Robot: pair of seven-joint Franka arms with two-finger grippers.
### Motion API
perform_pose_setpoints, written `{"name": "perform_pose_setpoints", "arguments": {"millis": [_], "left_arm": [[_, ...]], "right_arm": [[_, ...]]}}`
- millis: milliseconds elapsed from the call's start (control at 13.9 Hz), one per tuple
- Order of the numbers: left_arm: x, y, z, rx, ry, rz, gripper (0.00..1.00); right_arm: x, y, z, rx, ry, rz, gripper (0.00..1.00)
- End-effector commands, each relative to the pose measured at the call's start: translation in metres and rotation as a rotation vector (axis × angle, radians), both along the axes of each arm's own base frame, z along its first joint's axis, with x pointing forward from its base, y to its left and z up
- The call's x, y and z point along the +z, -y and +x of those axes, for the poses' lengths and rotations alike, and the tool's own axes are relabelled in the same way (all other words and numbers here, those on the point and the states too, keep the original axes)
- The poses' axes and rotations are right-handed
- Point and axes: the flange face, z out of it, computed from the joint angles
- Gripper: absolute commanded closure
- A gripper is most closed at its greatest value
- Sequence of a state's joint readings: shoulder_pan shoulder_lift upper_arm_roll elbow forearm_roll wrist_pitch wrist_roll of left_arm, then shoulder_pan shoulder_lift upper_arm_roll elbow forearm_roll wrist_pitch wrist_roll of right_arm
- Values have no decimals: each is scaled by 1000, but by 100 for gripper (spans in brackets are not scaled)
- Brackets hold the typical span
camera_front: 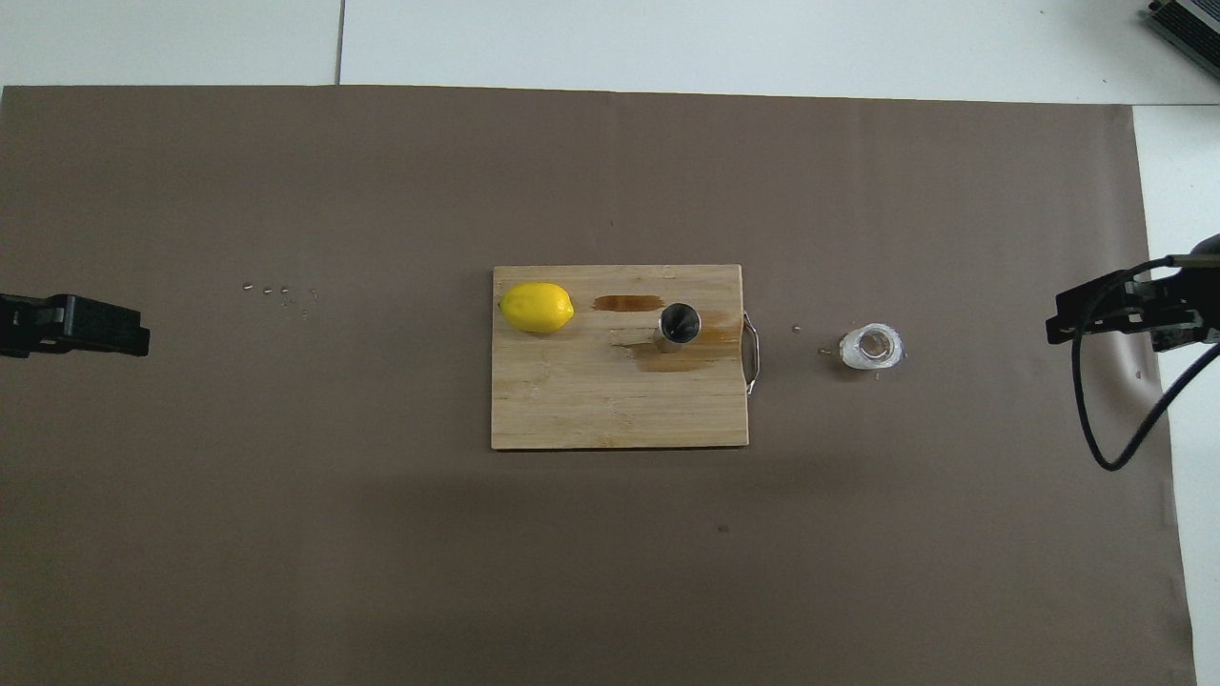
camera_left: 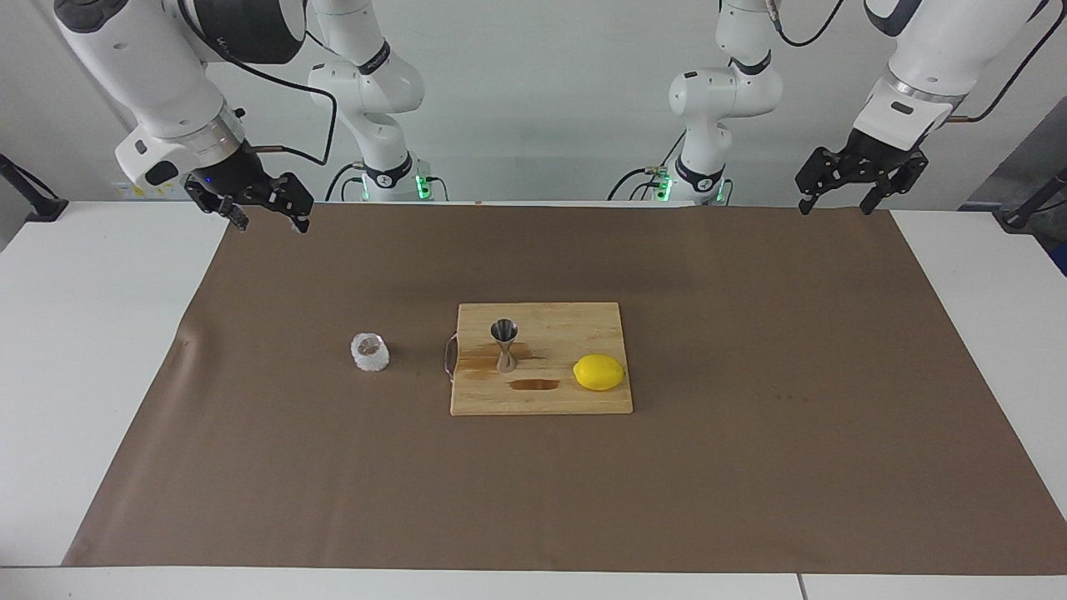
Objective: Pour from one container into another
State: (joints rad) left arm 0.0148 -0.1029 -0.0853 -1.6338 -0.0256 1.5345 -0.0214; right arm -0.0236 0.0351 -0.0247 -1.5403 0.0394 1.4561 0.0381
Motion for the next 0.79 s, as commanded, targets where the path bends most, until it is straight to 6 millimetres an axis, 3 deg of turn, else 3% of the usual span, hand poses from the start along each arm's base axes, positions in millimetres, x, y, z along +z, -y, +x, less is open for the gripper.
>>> {"name": "perform_pose_setpoints", "arguments": {"millis": [0, 576, 720], "left_arm": [[0, -1, -9, 0, 1, -8, 0], [0, -1, -9, -2, 1, -8, 0], [0, -1, -9, 0, 1, -8, 0]], "right_arm": [[3, 1, -3, -14, 8, -2, 0], [1, 2, -10, 0, -34, 2, 0], [10, 1, -13, 26, -13, 7, 0]]}}
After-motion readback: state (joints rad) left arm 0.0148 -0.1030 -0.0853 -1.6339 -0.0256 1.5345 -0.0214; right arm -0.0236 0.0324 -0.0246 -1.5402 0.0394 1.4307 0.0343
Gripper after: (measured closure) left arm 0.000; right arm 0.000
